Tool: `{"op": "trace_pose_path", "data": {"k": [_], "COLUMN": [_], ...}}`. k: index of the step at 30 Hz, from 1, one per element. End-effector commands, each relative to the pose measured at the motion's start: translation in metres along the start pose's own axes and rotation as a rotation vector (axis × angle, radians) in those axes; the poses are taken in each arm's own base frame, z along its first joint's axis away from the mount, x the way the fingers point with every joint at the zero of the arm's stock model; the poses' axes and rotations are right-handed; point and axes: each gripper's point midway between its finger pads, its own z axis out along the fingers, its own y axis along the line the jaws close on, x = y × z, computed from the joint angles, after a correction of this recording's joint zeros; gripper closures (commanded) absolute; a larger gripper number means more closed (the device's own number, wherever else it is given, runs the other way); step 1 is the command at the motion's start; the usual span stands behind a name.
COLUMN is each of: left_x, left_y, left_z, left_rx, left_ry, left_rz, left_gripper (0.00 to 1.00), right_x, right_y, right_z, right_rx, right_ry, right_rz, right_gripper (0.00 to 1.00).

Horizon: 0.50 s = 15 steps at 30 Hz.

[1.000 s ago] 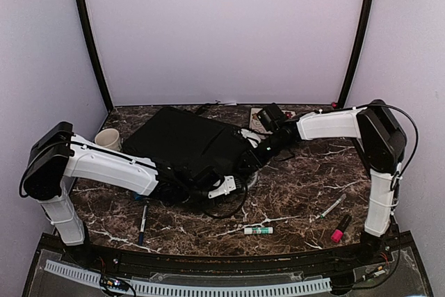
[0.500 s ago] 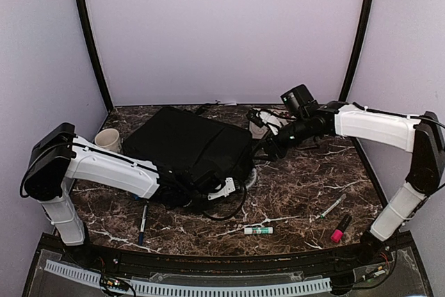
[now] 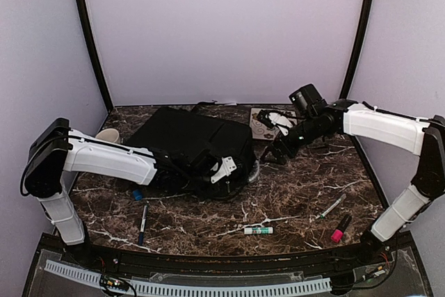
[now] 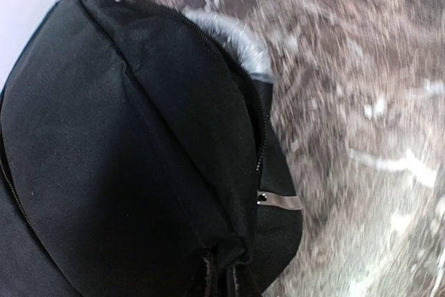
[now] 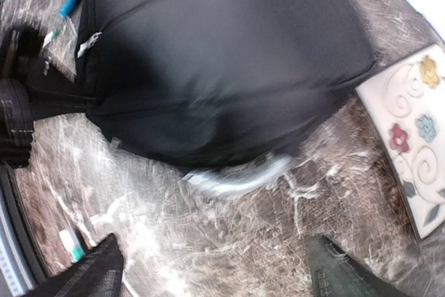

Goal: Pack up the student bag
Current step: Hold the largest pocket of the student bag, then zip the student bag into the largest pocket of the bag.

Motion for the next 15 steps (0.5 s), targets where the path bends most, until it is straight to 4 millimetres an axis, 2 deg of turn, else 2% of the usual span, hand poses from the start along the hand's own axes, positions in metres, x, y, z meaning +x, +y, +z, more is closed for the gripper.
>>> {"op": "trace_pose_path", "data": {"k": [1,4,7,11,15], "left_x": [-0.058,-0.072,-0.078,-0.076,-0.073], "left_y": [0.014,0.016,0.016,0.013,0.012], "left_z": [0.000,0.001,0.002,0.006,0.007], "left_rx": [0.061,0.112,0.142,0.158,0.166], "left_ry": [-0.184,-0.233,-0.255,-0.255,-0.256], "left_rz": [-0.152,-0.207,-0.242,-0.270,-0.298], "left_gripper": [1.00,1.00,1.00,1.00,1.00], "right_x": [0.013,0.028,0.042,0.042,0.034], "right_y": [0.019,0.022,0.028,0.037,0.043], "right_z": [0.006,0.017,0.029,0.043,0.054], "right_rx": [-0.086,-0.089,-0.111,-0.116,-0.083], "right_ry": [-0.027,-0.003,0.021,-0.016,-0.084], "right_rz": [-0.008,0.003,0.007,0.008,-0.005], "right_gripper": [0.19,0.31,0.41,0.49,0.50]}}
